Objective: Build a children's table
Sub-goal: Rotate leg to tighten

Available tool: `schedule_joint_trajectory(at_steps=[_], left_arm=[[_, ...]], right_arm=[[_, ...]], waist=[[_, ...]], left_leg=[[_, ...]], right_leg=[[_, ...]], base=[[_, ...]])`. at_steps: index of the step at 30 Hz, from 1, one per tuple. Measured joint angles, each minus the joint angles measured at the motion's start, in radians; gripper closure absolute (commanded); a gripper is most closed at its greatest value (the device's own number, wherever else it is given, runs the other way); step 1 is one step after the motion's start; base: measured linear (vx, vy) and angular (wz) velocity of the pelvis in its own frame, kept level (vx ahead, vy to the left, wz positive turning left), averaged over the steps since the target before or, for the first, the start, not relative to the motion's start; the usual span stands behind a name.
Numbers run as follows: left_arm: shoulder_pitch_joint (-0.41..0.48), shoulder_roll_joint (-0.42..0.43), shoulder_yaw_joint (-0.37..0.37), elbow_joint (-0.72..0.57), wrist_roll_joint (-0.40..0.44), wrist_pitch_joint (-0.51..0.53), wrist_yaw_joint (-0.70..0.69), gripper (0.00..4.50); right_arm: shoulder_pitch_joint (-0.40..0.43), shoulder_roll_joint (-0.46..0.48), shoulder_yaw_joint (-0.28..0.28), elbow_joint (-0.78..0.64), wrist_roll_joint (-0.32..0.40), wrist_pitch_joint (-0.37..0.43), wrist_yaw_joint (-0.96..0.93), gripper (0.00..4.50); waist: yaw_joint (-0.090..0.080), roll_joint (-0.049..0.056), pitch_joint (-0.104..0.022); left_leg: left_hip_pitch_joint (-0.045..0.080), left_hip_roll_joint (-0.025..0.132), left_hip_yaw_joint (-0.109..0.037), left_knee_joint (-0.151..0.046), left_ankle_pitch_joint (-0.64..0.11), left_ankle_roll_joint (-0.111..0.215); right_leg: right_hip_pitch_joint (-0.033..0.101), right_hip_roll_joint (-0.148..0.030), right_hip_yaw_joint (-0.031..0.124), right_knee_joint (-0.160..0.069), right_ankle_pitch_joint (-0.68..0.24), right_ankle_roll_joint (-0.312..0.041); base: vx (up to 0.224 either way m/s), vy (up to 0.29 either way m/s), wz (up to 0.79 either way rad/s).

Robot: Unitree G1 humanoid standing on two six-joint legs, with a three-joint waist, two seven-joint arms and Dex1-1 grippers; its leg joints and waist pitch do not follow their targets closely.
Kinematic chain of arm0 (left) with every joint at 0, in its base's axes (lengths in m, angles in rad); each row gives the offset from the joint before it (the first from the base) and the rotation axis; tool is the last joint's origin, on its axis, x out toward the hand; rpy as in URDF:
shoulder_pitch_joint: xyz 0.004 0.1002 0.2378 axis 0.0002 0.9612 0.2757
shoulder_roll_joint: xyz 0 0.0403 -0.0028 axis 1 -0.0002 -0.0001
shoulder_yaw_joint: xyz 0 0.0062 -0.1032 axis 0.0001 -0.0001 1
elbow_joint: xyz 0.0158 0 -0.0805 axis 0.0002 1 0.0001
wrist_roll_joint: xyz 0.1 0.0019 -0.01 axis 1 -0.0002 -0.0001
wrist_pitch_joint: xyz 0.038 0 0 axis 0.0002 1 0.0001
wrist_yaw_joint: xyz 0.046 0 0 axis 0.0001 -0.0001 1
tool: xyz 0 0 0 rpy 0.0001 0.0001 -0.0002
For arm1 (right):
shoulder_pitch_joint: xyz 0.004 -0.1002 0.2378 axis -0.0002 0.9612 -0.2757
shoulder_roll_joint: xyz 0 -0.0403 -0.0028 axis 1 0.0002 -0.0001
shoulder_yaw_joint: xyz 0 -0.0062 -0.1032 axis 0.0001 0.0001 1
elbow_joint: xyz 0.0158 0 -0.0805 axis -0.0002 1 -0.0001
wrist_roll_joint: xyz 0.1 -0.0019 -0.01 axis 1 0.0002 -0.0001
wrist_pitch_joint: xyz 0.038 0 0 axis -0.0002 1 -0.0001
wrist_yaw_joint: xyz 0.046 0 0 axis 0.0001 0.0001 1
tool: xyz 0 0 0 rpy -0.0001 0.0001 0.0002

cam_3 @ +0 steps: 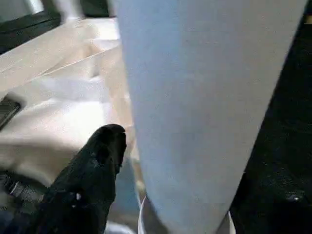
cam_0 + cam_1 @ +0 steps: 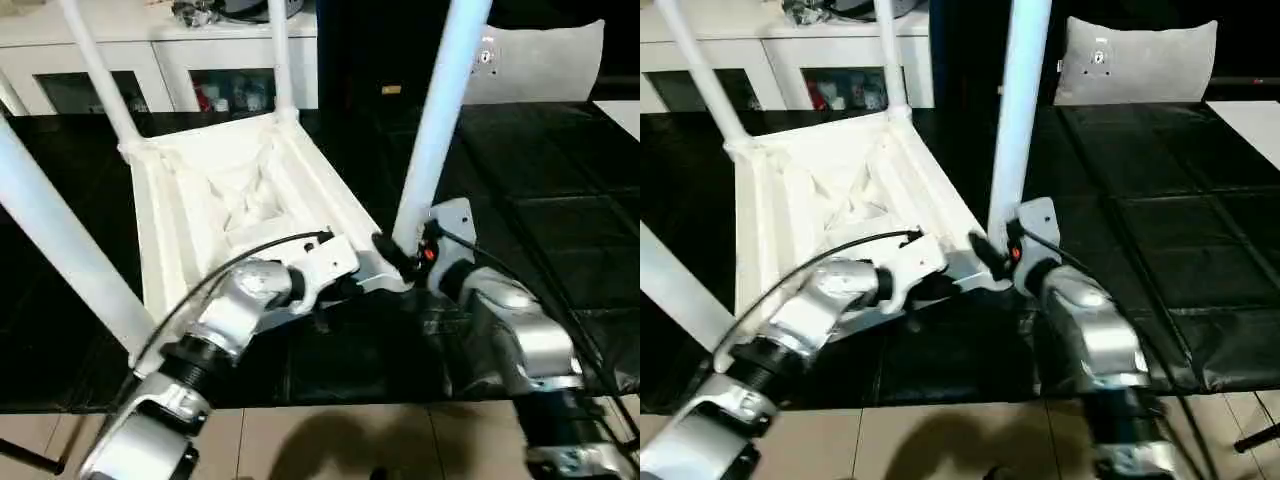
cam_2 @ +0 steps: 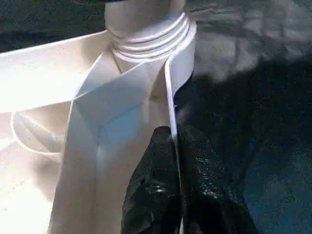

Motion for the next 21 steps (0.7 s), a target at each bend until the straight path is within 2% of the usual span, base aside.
schedule_joint_trajectory(at_steps=[11, 14, 18, 21], left_arm=[[0.002, 0.124, -0.049, 0.014, -0.048, -0.194, -0.263, 4.5], [0.002, 0.143, -0.062, 0.018, -0.049, -0.24, -0.322, 4.5], [0.002, 0.17, -0.087, 0.019, -0.061, -0.296, -0.401, 4.5], [0.001, 0.176, -0.097, 0.019, -0.068, -0.316, -0.434, 4.5]], right_arm=[[0.054, -0.217, 0.043, -0.036, 0.069, -0.022, 0.381, 0.05], [0.069, -0.26, 0.064, -0.039, 0.086, -0.063, 0.474, 0.05], [0.097, -0.305, 0.085, -0.078, 0.129, -0.078, 0.611, 0.05], [0.103, -0.324, 0.099, -0.081, 0.141, -0.078, 0.656, 0.31]], waist=[[0.036, 0.0, 0.0], [0.047, 0.0, 0.0], [0.062, -0.001, 0.0], [0.065, -0.001, 0.0]], left_leg=[[0.0, 0.001, 0.001, 0.001, 0.0, 0.001], [0.001, 0.001, 0.001, 0.001, 0.0, 0.001], [0.002, 0.002, 0.001, 0.001, 0.0, 0.001], [0.004, 0.002, 0.001, 0.001, -0.001, -0.001]], right_leg=[[0.002, -0.002, 0.001, 0.001, 0.0, 0.0], [0.002, -0.002, 0.001, 0.001, 0.0, 0.0], [0.003, -0.002, 0.001, 0.001, 0.0, 0.0], [0.006, -0.002, 0.001, 0.001, -0.001, 0.001]], base=[[0.0, 0.0, 0.0], [0.0, 0.0, 0.0], [0.0, 0.0, 0.0], [0.0, 0.0, 0.0]])
